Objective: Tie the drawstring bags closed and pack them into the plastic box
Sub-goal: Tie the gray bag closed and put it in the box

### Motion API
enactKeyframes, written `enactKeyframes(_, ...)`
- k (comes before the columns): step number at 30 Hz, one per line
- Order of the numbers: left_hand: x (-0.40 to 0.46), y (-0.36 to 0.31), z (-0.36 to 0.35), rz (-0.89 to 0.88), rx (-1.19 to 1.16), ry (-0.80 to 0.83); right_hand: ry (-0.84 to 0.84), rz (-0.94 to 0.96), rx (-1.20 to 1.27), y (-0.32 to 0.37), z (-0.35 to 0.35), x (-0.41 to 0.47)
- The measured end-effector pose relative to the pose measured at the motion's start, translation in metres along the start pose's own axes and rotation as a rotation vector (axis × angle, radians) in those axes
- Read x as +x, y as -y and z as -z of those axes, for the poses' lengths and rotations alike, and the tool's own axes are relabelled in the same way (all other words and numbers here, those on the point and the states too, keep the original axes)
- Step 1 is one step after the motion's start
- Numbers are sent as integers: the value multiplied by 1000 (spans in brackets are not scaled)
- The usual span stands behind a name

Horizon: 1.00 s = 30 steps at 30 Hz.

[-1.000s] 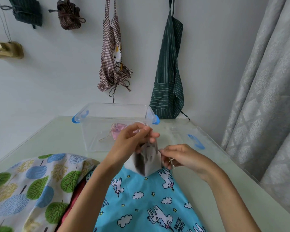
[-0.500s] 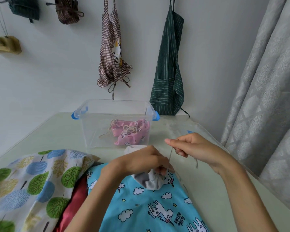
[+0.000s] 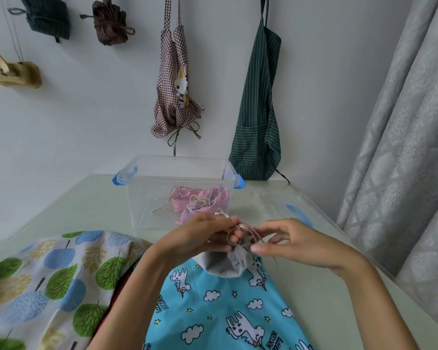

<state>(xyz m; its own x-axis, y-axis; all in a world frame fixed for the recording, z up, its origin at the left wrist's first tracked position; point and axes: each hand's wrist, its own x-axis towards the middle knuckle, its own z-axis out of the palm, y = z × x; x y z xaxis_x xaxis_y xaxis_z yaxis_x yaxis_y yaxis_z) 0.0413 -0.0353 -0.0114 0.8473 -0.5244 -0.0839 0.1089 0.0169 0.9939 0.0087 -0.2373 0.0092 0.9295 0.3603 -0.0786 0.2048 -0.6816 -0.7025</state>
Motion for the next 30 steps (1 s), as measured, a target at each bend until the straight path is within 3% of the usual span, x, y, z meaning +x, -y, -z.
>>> enactKeyframes(7, 1, 2, 2, -97, -16, -12, -332, 15, 273, 2, 6, 1)
enactKeyframes(10, 1, 2, 1, -133, -35, -71, -261, 26, 305, 8, 12, -7)
enactKeyframes(17, -3, -2, -1, -136, -98, -151, -16, 48, 57, 23, 9, -17)
enactKeyframes(19, -4, -3, 1, -150, -77, -159, -40, 40, -69, 23, 9, -17)
enactKeyframes(23, -6, -3, 5, -184, -2, -118, -352, 124, -28, 16, 7, -5)
enactKeyframes(27, -9, -5, 5, -274, 132, -66, -215, 235, 73, 18, -14, 9)
enactKeyframes(30, -8, -5, 7, -321, 242, -116, -308, 249, 89, 15, -21, 15)
